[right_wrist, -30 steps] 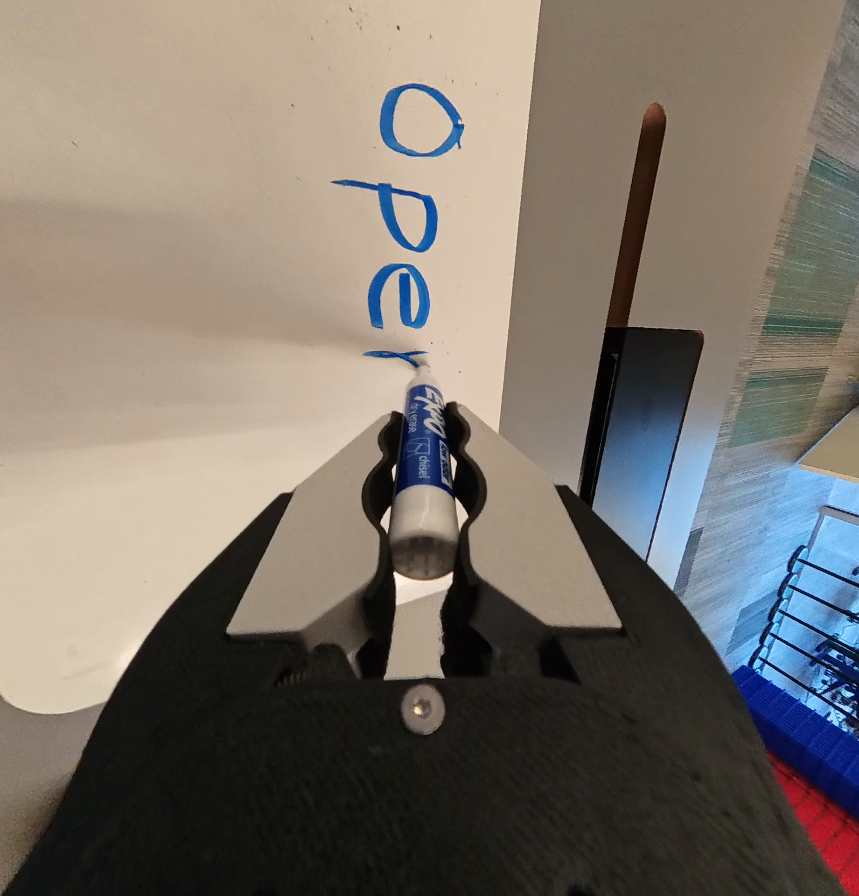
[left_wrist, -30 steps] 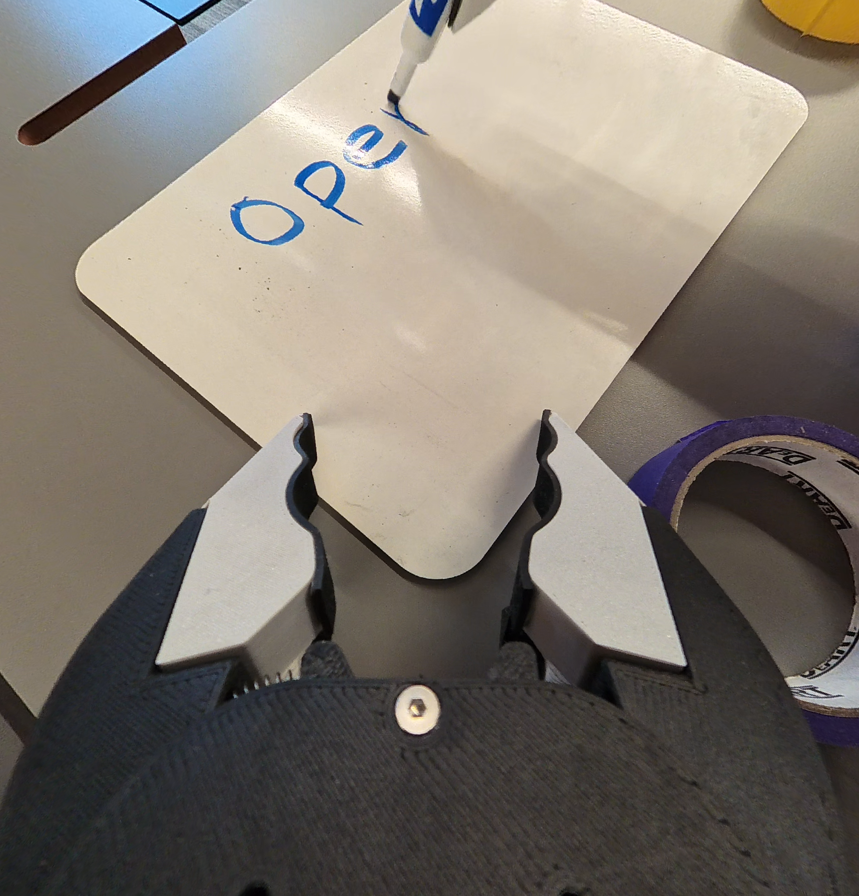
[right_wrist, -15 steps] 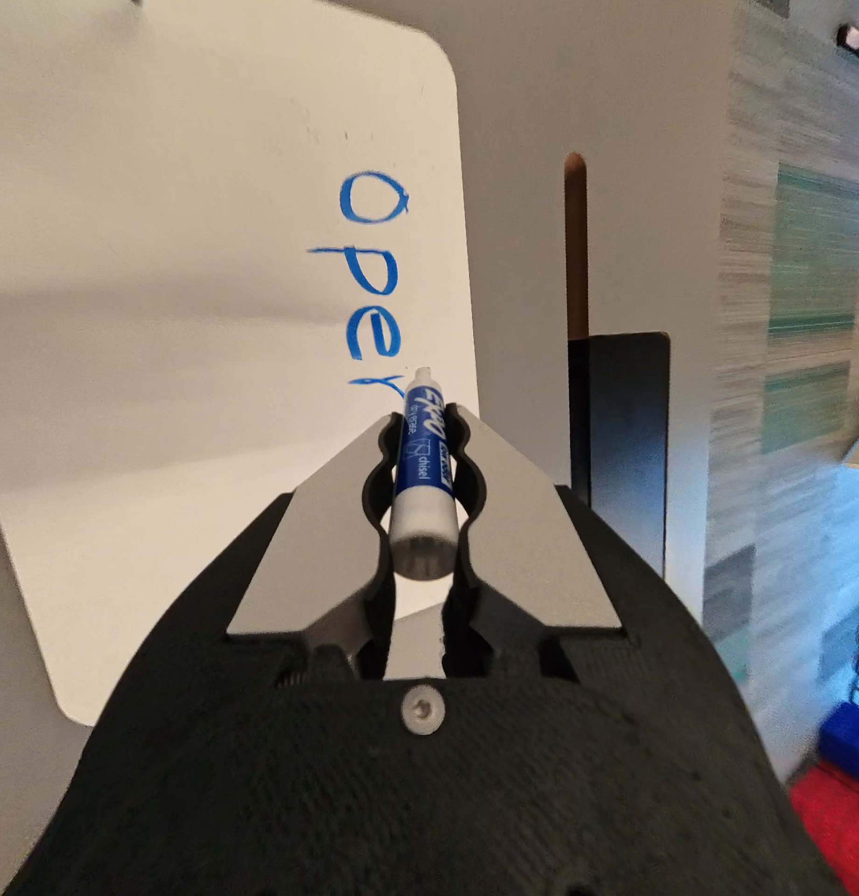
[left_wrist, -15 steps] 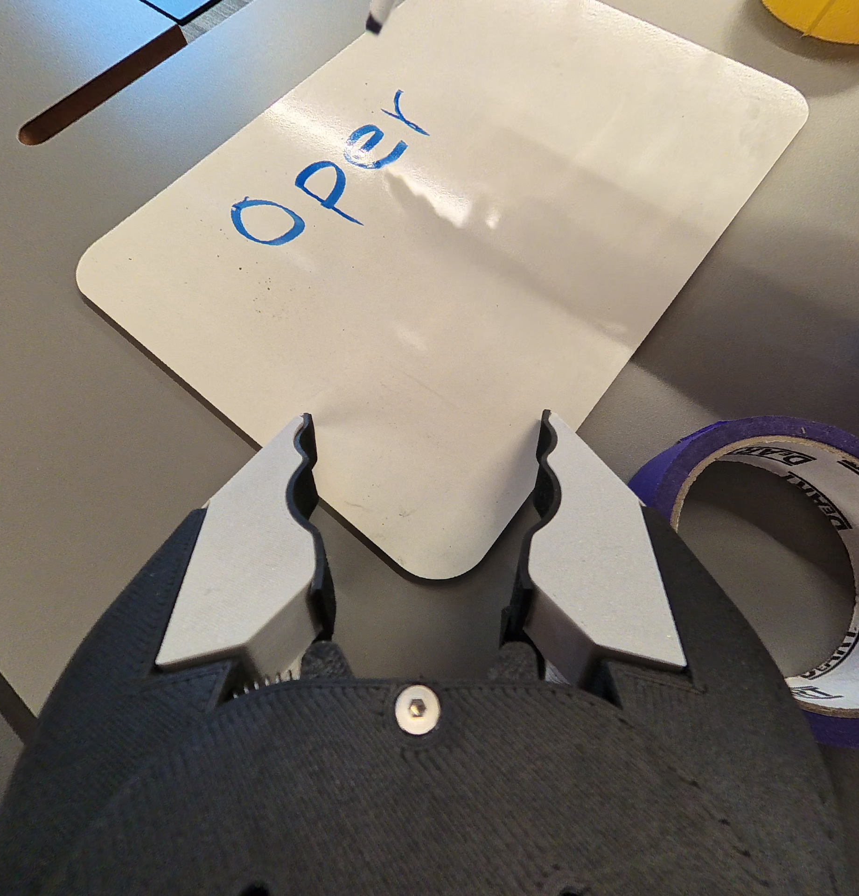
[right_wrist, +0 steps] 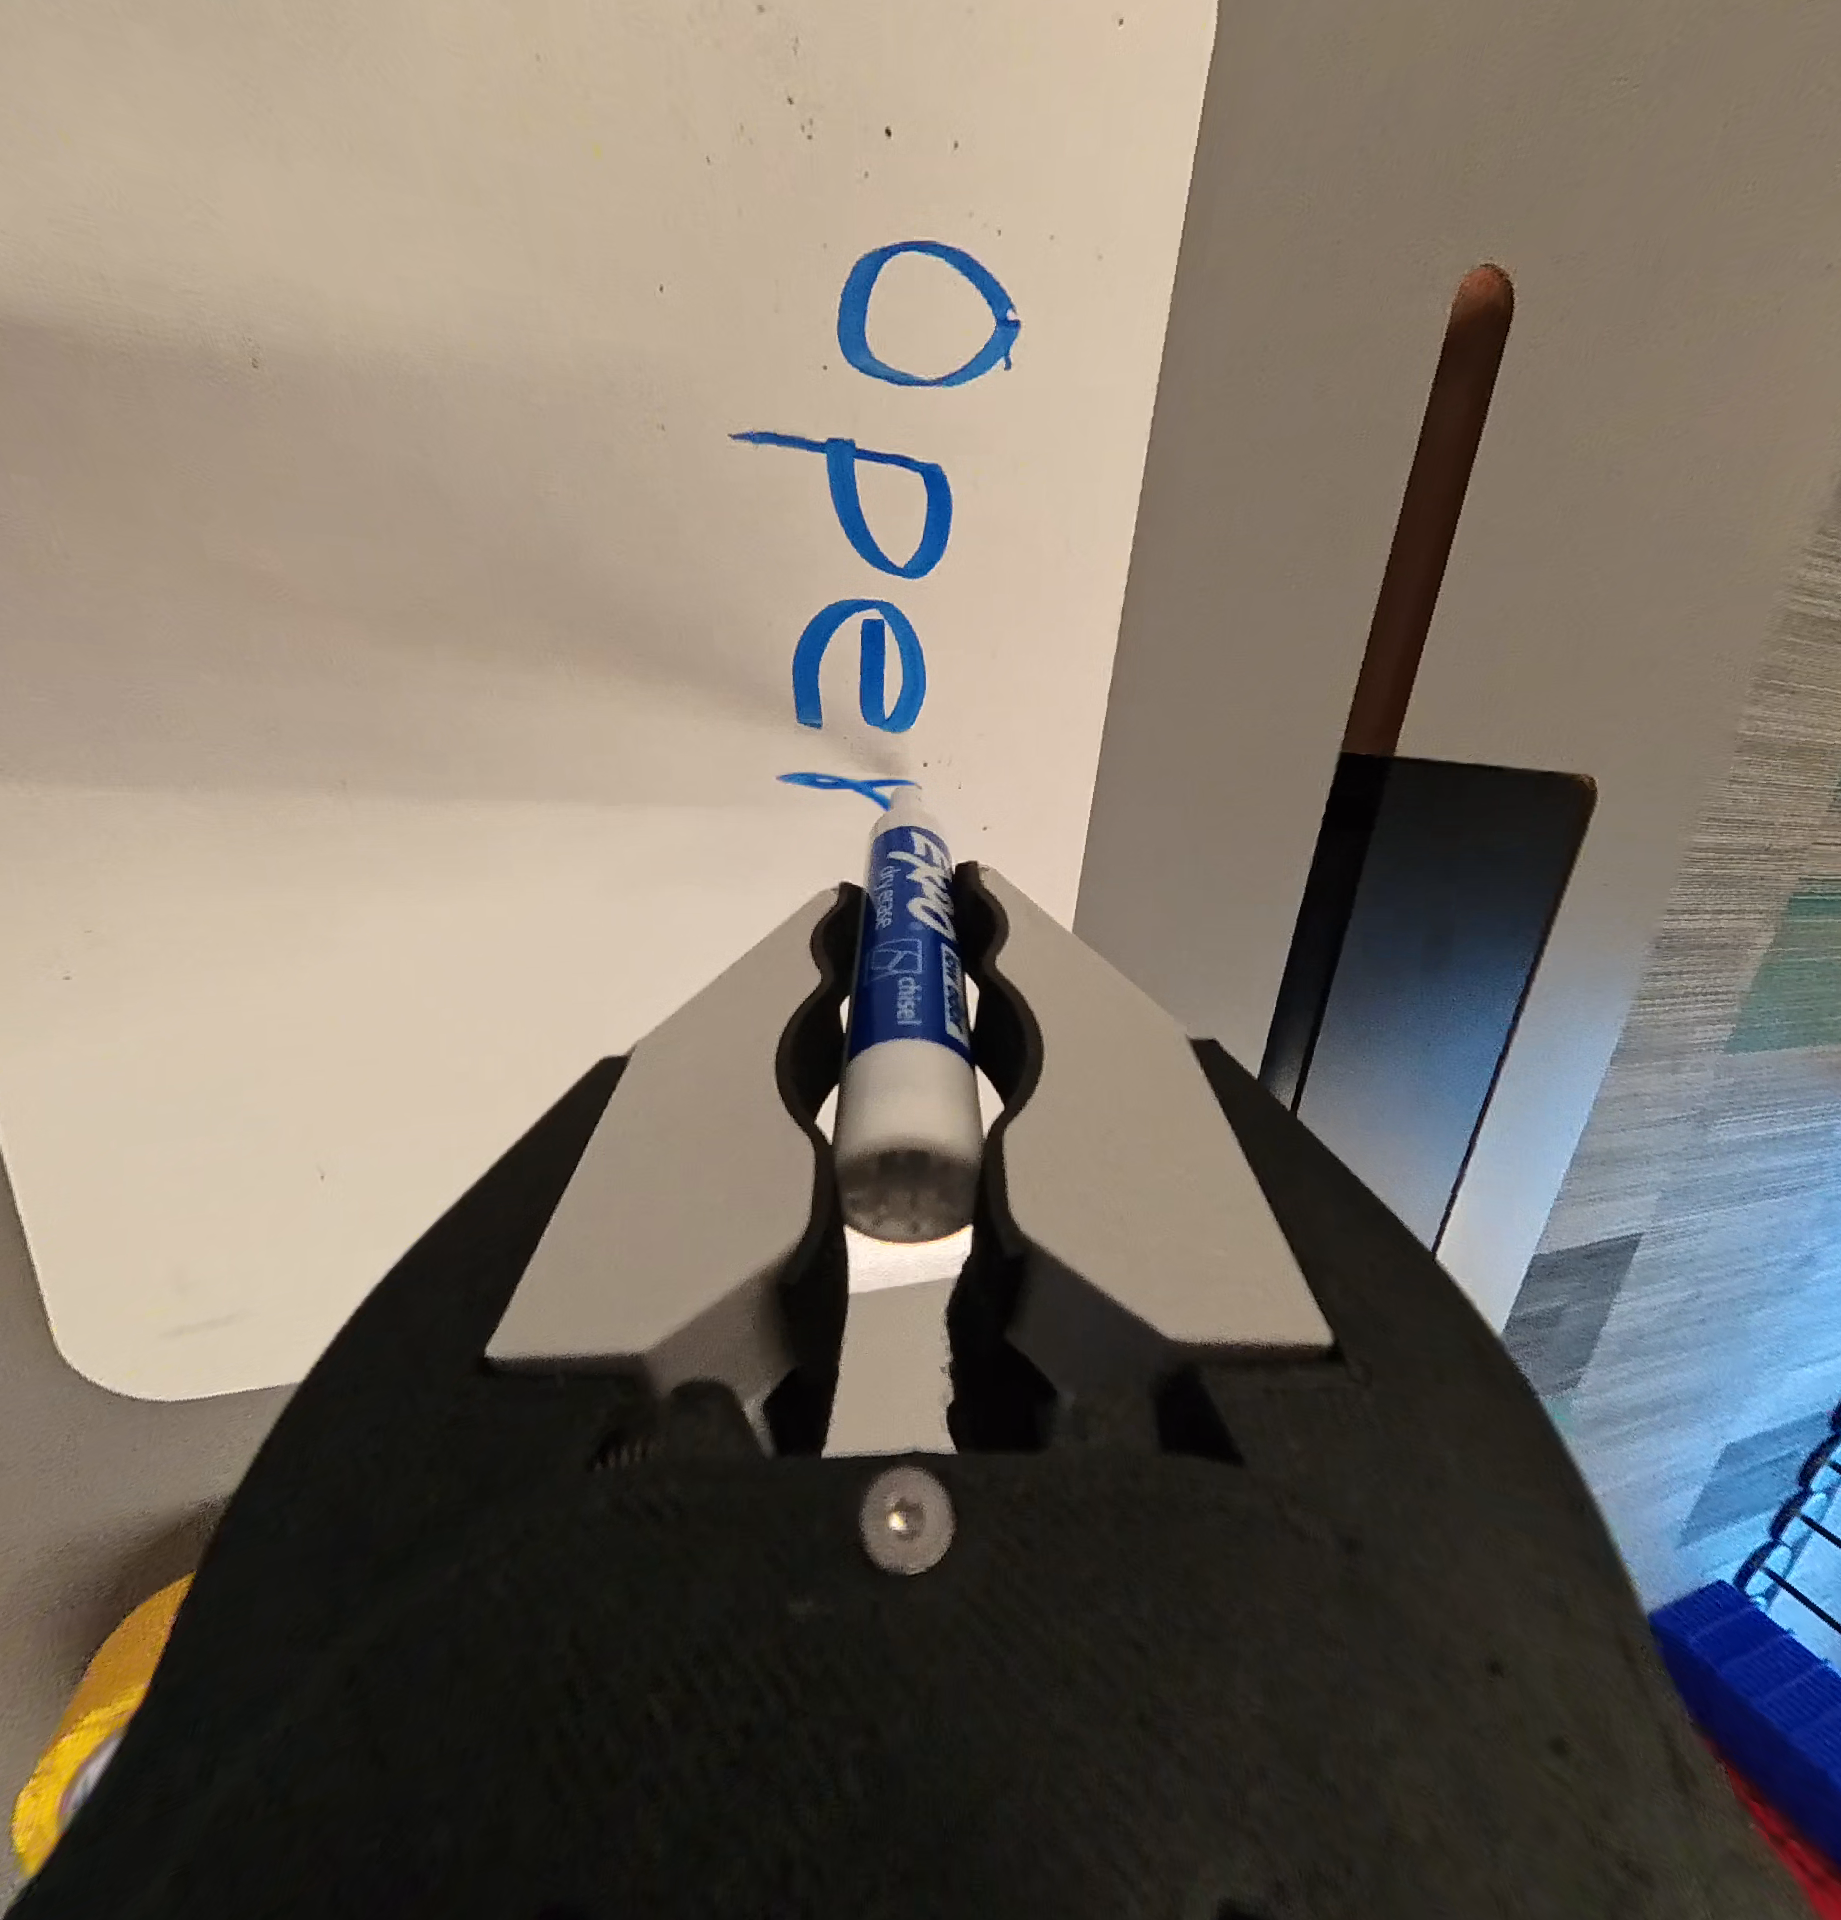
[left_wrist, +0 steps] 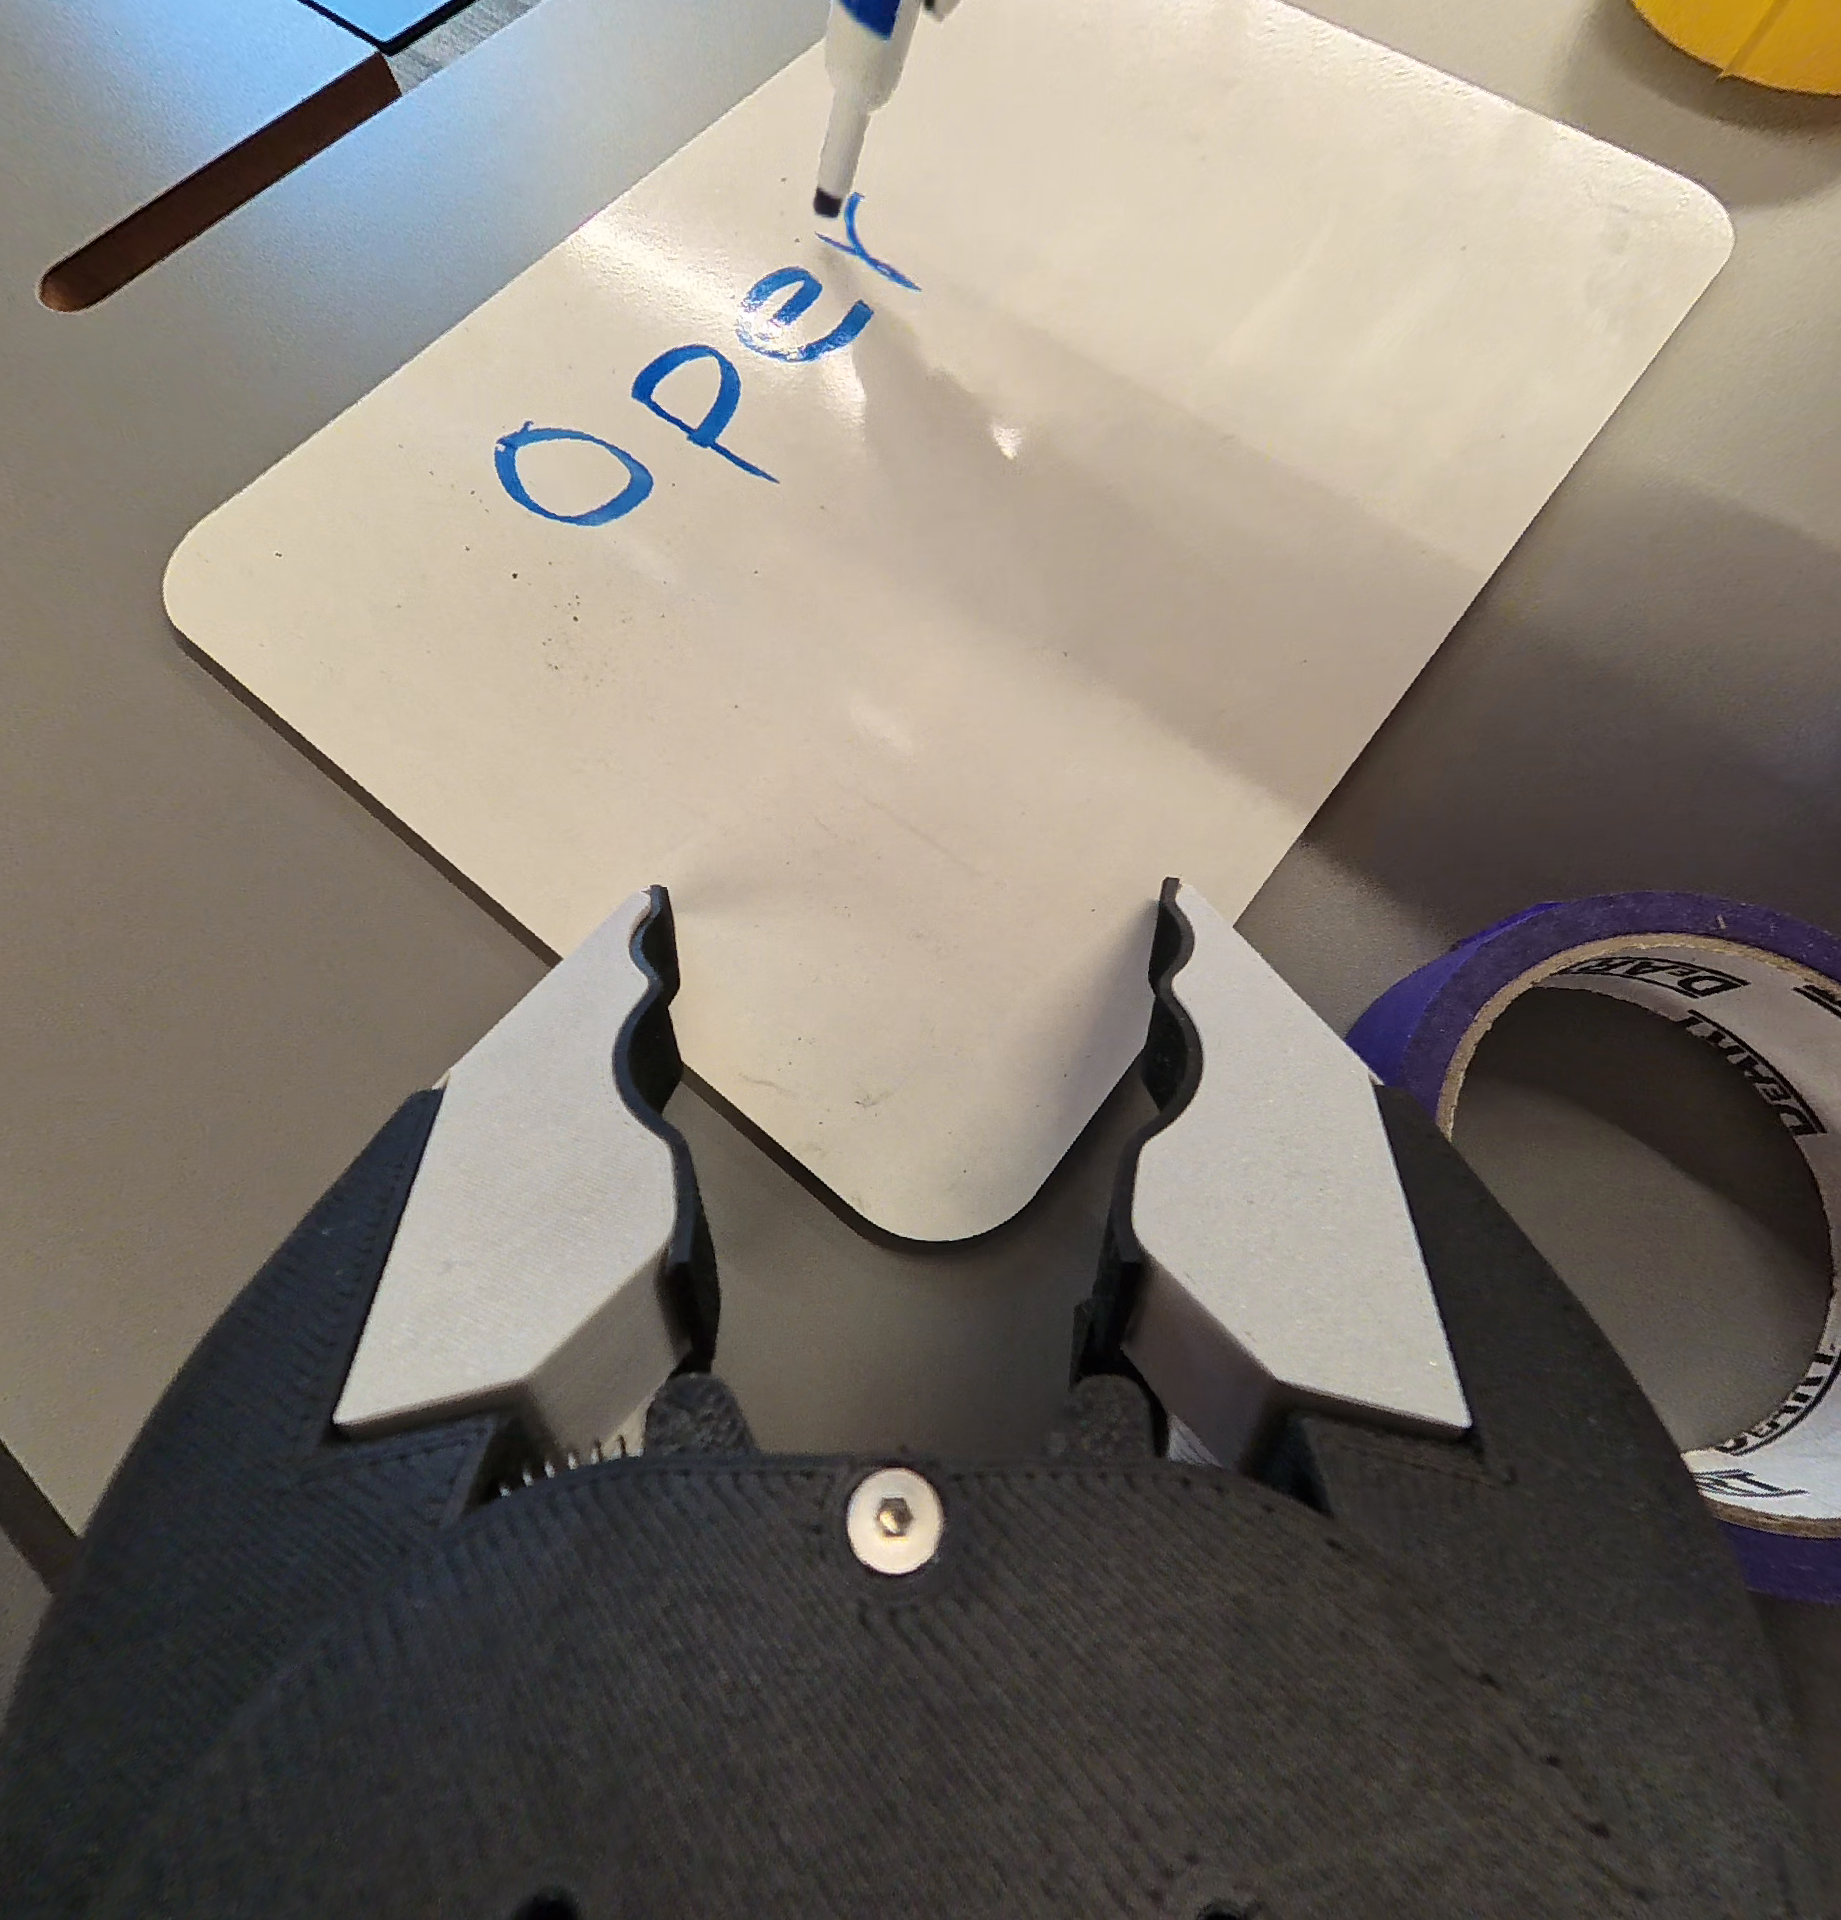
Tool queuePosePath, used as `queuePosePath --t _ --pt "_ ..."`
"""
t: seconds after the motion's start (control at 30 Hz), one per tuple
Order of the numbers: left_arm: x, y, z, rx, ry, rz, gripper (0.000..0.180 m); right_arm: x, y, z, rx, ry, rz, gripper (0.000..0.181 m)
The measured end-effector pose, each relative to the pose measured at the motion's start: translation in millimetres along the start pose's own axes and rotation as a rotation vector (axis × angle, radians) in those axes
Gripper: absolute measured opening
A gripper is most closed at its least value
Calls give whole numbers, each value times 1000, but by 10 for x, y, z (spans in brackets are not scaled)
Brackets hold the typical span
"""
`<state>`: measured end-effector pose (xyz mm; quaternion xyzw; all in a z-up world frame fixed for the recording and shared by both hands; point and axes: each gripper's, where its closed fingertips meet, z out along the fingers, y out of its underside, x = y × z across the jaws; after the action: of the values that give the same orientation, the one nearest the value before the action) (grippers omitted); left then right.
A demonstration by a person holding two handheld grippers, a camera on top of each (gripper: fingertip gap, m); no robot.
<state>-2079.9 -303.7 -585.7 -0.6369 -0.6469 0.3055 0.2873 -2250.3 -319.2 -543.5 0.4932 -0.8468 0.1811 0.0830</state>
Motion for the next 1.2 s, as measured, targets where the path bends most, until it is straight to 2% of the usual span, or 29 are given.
queuePosePath --t 1.2 --pt "0 0 -1 0 1 0 91 -252 -54 -20 -31 -27 -23 18"
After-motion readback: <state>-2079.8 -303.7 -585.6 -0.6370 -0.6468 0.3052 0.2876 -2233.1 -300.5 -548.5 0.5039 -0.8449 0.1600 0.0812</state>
